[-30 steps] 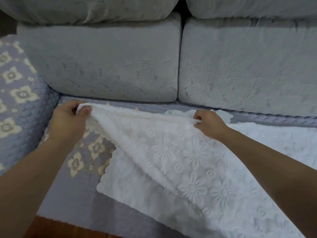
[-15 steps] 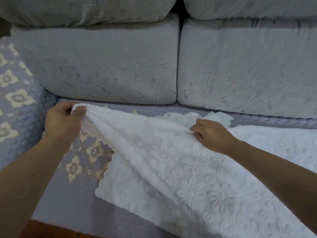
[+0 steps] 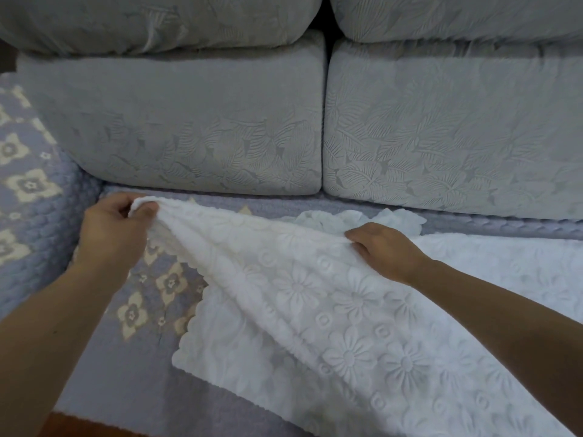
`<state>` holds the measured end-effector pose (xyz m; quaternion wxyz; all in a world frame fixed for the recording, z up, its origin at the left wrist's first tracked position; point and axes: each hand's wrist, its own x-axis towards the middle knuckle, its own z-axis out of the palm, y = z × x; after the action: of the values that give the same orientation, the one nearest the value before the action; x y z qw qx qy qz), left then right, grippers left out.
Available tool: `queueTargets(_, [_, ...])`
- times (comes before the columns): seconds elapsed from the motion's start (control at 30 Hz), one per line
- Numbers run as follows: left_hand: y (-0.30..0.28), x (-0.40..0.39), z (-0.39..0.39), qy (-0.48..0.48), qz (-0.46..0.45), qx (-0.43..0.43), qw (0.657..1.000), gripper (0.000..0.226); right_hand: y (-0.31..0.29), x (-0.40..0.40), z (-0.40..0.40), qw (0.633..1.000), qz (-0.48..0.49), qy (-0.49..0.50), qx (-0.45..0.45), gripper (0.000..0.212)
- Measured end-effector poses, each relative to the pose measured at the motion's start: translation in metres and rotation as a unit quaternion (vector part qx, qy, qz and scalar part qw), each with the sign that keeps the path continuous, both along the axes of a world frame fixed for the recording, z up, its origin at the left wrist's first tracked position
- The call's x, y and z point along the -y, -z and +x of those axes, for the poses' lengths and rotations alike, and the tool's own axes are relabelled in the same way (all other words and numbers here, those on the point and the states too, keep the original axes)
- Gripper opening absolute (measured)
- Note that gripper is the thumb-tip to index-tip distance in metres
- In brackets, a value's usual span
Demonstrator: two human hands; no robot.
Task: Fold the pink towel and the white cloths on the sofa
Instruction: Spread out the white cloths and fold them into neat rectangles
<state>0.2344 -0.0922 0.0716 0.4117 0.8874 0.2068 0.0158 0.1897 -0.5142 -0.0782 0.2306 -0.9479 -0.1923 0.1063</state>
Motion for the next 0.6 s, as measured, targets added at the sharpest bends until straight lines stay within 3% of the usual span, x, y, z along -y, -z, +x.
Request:
queueTargets(0.3, [-0.003, -0.002, -0.008, 0.017, -0.016, 0.015, 1.0, 0.008, 0.007, -0.012, 0.019, 0.992, -0.016, 0.032, -0.119, 0.019])
queueTargets(0.43, [-0.005, -0.007, -0.017, 0.017, -0.002, 0.019, 1.0, 0.009, -0.005, -0.009, 0.034, 0.976, 0.052, 0.17, -0.125, 0.008])
queueTargets(0.6, [-0.009, -0.004, -0.031, -0.001, -0.003, 0.009, 1.0, 0.01, -0.035, 0.01, 0.045, 0.942, 0.166, 0.259, -0.138, 0.02])
